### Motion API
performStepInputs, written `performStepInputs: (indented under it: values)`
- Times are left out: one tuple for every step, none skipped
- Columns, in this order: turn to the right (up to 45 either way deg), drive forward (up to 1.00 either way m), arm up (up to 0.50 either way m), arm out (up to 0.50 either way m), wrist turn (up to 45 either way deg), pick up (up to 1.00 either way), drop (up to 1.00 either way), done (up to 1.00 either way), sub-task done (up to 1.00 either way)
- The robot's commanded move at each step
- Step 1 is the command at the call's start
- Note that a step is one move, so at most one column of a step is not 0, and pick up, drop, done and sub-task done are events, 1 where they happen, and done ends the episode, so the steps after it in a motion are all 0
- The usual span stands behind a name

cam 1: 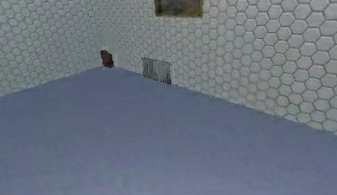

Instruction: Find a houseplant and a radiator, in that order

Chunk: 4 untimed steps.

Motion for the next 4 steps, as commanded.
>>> performStepInputs:
  values:
    - [0.0,1.00,0.00,0.00,0.0,0.00,0.00,0.00,0.00]
    - [0.0,1.00,0.00,0.00,0.0,0.00,0.00,0.00,0.00]
    - [0.0,0.50,0.00,0.00,0.0,0.00,0.00,0.00,0.00]
    - [-9.0,0.00,0.00,0.00,0.0,0.00,0.00,0.00,0.00]
